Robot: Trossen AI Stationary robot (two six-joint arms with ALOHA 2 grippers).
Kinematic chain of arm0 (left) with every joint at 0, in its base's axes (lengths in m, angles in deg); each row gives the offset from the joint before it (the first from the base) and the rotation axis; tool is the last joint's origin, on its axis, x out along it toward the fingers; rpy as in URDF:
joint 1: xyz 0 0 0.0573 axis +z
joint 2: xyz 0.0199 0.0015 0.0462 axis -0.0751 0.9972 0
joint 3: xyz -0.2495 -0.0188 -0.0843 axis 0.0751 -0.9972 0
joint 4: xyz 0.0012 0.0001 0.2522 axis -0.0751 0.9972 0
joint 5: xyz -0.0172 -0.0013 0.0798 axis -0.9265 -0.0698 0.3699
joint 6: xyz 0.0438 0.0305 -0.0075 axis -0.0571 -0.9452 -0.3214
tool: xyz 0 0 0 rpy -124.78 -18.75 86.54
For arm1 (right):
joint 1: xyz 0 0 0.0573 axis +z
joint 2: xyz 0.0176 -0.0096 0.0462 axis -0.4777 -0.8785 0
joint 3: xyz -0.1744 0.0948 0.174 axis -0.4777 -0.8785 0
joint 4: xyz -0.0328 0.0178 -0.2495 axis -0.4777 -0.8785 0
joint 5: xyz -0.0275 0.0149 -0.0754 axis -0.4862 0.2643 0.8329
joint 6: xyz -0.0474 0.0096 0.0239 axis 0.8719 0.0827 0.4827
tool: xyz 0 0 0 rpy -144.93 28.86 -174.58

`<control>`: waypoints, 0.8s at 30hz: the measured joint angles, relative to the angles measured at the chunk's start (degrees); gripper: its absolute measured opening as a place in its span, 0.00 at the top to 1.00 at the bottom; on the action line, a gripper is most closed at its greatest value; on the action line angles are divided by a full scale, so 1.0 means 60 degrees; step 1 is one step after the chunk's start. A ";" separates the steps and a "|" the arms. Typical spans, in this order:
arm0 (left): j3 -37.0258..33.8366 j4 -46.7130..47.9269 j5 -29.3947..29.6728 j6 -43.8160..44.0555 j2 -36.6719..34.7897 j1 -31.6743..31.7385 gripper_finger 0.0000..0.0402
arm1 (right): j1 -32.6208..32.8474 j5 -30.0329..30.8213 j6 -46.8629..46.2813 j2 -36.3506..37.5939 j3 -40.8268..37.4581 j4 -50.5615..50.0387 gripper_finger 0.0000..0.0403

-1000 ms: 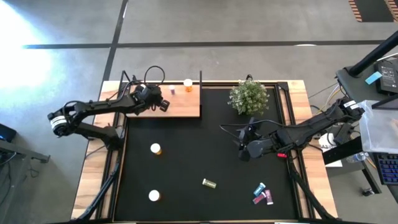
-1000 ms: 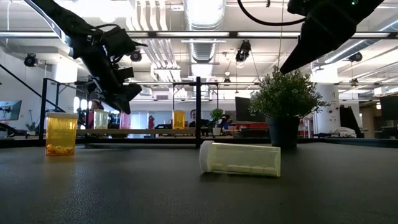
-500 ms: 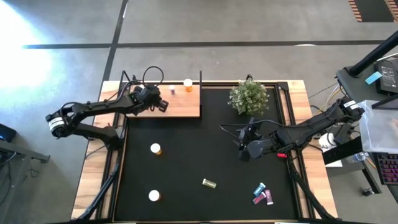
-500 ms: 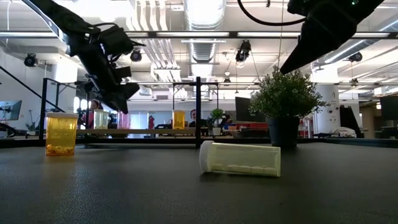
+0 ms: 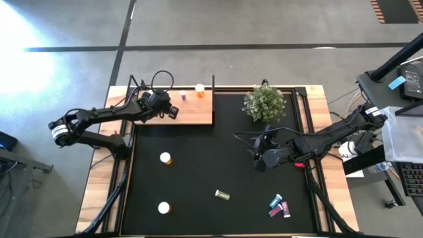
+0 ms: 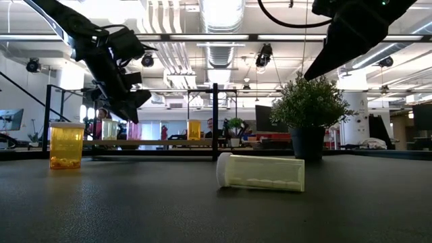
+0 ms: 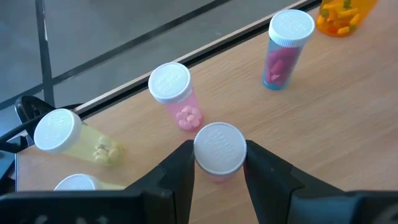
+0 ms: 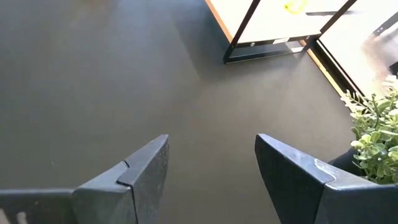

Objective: Pick and place medicine bottles onto shelf by color
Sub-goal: Put the top pink medicine bottle on the shelf aligned with the other pink medicine bottle

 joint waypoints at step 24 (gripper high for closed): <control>-0.0018 -0.0264 0.0017 0.0000 0.0011 -0.0004 0.73 | 0.0003 -0.0004 0.0000 0.0000 0.0003 0.0006 0.43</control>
